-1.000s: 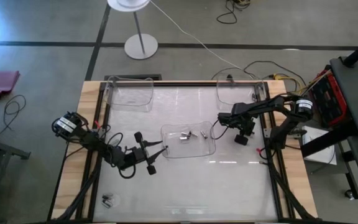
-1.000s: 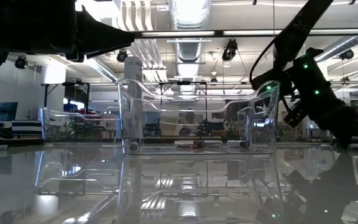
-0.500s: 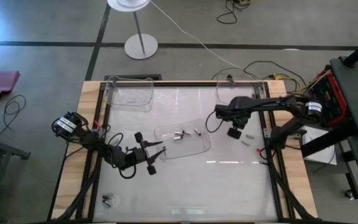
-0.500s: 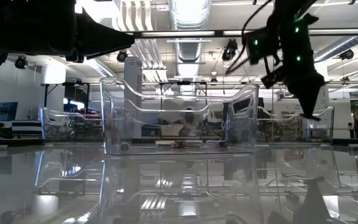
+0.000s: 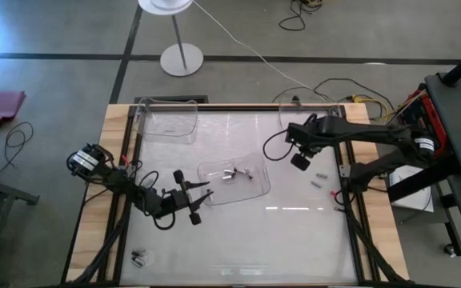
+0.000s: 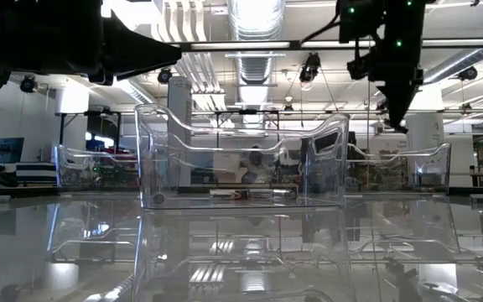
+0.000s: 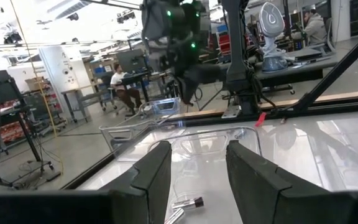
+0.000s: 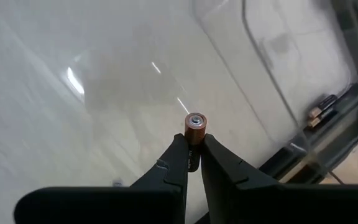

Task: Sort batteries
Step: Put the black battery into the top right transparent bin

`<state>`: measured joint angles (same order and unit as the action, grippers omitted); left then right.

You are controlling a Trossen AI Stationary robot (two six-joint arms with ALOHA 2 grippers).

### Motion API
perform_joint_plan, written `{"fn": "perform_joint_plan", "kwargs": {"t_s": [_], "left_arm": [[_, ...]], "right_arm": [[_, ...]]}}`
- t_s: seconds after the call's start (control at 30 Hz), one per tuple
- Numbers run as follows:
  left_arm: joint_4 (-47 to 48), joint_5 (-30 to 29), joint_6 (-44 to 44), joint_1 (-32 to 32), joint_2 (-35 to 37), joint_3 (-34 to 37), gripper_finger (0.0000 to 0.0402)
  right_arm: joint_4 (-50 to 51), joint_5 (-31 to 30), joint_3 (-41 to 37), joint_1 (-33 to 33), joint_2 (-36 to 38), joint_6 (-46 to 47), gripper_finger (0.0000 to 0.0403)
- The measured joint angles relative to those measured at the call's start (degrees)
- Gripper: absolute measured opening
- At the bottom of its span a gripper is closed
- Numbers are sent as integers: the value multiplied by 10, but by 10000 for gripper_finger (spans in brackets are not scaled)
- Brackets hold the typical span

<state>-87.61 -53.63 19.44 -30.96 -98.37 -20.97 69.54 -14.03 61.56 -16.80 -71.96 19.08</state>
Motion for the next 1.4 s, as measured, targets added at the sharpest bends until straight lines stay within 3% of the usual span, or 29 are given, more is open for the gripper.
{"fn": "perform_joint_plan", "kwargs": {"t_s": [0.27, 0.57, 0.9, 1.1, 1.4], "left_arm": [[0, 0, -5, 0, 0, 0, 135], [2, 0, -15, -3, 0, 0, 135], [4, 0, -15, -4, 0, 0, 135], [12, 0, -12, -11, 0, 0, 135], [11, 0, -8, -11, 0, 0, 135]], "right_arm": [[-18, -29, 59, -30, -21, -2, 24], [-104, 19, 67, -212, -55, -7, 24], [-215, 96, 47, -367, -178, 5, 24], [-225, 115, 43, -406, -226, 34, 24], [-276, 116, 16, -414, -252, 57, 24]]}}
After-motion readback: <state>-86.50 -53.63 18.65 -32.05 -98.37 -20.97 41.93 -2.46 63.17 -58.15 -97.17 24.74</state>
